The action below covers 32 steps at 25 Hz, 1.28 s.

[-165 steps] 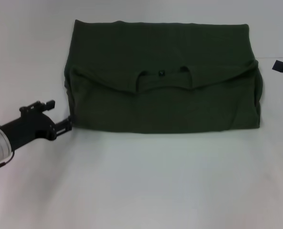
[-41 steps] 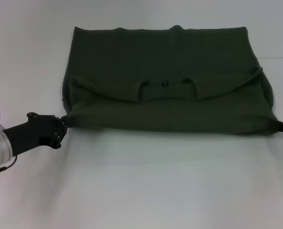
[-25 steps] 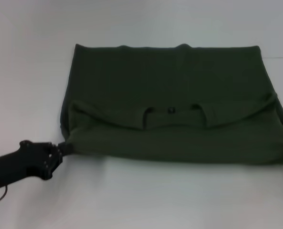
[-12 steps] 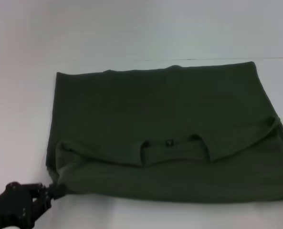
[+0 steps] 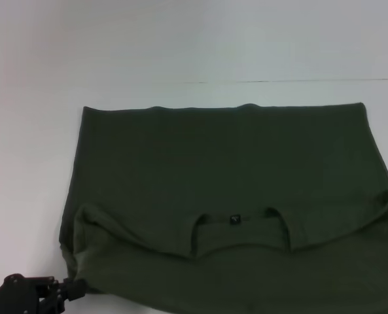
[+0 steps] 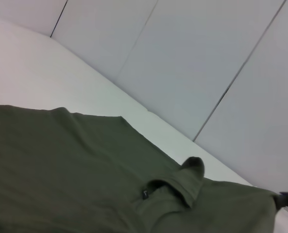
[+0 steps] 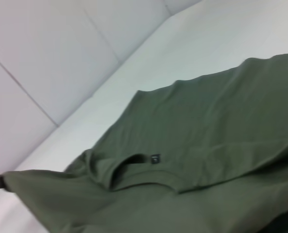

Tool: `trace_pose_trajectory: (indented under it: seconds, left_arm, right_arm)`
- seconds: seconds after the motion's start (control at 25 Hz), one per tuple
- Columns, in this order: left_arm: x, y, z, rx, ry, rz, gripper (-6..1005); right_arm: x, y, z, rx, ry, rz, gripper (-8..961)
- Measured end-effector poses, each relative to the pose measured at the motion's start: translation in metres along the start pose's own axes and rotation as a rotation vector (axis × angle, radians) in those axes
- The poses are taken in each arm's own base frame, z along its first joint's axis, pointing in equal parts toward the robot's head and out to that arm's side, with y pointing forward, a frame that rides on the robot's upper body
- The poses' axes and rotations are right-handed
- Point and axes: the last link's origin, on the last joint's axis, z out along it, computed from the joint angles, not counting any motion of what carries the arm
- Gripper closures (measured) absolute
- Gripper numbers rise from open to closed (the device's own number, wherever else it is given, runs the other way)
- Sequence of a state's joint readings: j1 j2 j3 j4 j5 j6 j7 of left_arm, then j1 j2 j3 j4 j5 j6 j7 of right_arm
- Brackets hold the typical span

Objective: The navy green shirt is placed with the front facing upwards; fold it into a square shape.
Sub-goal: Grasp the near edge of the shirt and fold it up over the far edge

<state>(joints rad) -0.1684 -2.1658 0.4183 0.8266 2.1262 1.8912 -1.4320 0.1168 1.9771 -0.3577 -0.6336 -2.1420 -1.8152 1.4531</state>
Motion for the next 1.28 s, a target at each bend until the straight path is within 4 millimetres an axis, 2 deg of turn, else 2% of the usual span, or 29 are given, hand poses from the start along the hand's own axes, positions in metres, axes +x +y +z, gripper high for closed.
trace_pose_trajectory:
  seconds: [0.2, 0.32, 0.48, 0.64, 0.84, 1.04, 1.28]
  left_arm:
    - [0.000, 0.000, -0.004, 0.006, -0.011, -0.012, 937]
    - [0.003, -0.004, -0.004, 0.018, -0.007, -0.005, 935]
    - [0.021, -0.015, -0.004, 0.047, 0.021, 0.032, 931]
    - [0.053, -0.036, 0.007, 0.085, 0.037, 0.080, 927]
    - [0.099, -0.062, 0.037, 0.147, 0.042, 0.156, 922]
    - [0.141, -0.090, 0.078, 0.269, 0.043, 0.221, 917]
    - [0.161, -0.111, 0.113, 0.440, 0.031, 0.254, 912]
  right_arm:
    - [0.008, 0.009, -0.015, -0.010, -0.042, 0.012, 924]
    - [0.006, 0.008, -0.019, 0.005, -0.069, 0.006, 924]
    - [-0.015, -0.001, -0.016, 0.028, -0.128, -0.026, 924]
    - [-0.045, -0.016, -0.006, 0.069, -0.194, -0.069, 924]
    - [-0.089, -0.037, 0.017, 0.136, -0.265, -0.125, 923]
    - [-0.120, -0.055, 0.050, 0.207, -0.287, -0.137, 923]
    - [-0.143, -0.075, 0.095, 0.329, -0.277, -0.127, 924]
